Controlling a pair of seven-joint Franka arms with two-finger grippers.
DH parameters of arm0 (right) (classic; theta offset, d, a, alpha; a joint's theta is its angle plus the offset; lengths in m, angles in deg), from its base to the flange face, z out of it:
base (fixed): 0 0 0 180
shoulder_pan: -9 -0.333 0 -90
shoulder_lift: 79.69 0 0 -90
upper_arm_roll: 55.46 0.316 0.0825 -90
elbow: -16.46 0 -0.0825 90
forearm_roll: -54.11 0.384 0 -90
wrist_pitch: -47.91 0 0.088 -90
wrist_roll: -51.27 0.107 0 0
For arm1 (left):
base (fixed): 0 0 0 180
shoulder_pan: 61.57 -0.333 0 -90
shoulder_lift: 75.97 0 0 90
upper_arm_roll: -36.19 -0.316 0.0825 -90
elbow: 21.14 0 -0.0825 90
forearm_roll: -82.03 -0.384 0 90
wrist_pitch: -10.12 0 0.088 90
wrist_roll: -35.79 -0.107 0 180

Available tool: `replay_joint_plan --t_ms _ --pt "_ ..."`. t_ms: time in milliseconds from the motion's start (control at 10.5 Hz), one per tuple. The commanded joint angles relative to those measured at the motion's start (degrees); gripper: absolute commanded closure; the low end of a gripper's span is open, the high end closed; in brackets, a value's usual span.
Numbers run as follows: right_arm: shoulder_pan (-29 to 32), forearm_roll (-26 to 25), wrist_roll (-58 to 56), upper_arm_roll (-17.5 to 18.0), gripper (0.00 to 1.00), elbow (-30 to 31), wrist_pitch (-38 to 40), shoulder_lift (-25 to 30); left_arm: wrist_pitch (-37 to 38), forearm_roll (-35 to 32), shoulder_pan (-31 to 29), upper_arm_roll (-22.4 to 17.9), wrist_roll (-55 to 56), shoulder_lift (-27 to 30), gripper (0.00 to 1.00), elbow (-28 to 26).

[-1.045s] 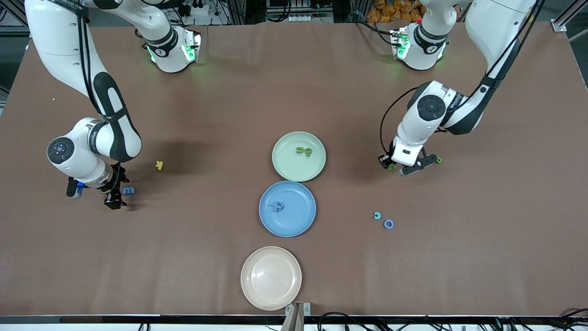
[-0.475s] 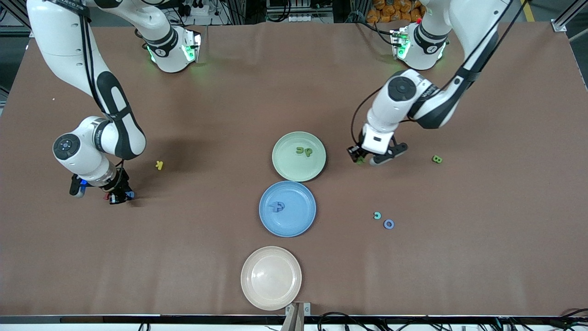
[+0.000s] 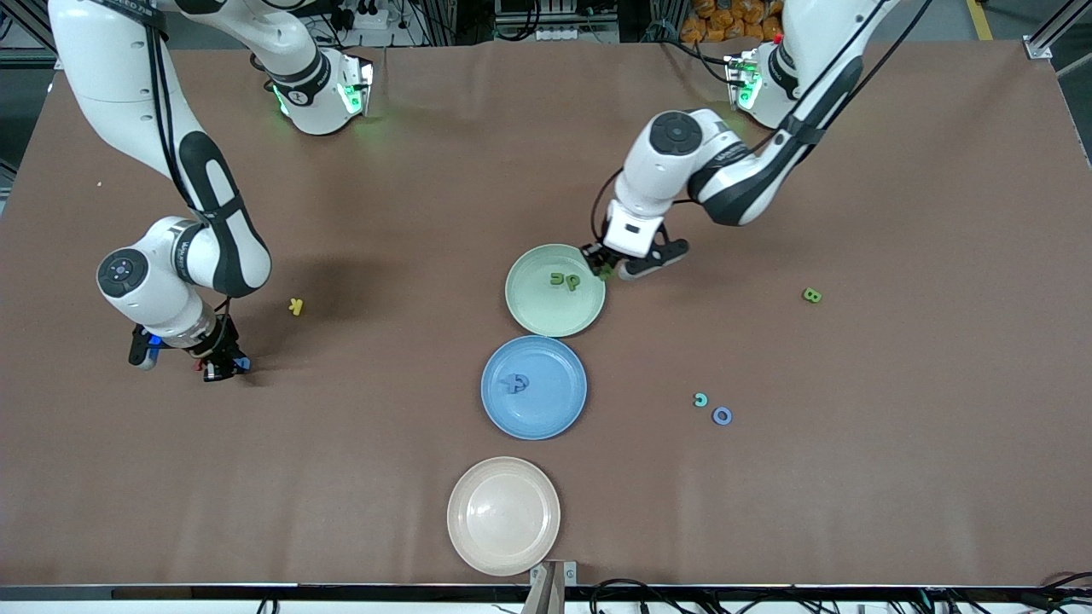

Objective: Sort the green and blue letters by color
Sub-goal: 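Place the green N on the green plate with the left gripper, then place the E on the blue plate while the left gripper reaches the B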

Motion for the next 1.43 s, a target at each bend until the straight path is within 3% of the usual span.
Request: replay_joint_plan --t_ms 0,285,380,475,665,950,1331 --pt "0.88 -0.2 -8.85 0.98 1.0 -4.27 7.88 1.91 0.22 -1.28 6.05 -0.69 4.45 -6.17 1.0 5.53" --pt "-0.43 -0.21 -20.9 1.24 1.0 -13.75 20.97 2.53 0.39 -1.63 10.27 -1.82 6.55 -9.86 1.0 10.19" --pt "-1.22 -0.29 -23.63 1.85 1.0 -15.78 23.62 2.53 0.4 -1.72 12.55 -4.44 6.82 -9.88 0.84 10.55" --pt "-1.66 -0.47 -28.88 3.59 1.0 -17.11 24.6 2.53 0.57 -1.89 14.31 -6.56 6.56 -9.7 0.01 10.64" --pt "-3.07 -0.47 -39.61 6.24 1.0 -18.61 24.7 2.36 4.41 -1.9 14.25 -7.81 6.39 -7.78 0.0 10.9" --pt "-7.1 -1.95 -43.08 10.46 1.0 -21.5 24.88 1.4 11.28 -1.98 9.25 -7.89 5.86 -5.4 0.0 12.74" --pt "-16.06 -2.75 -45.8 10.73 1.0 -27.91 24.7 -2.64 16.9 -3.21 -2.26 -7.81 -2.74 -3.29 0.0 13.01"
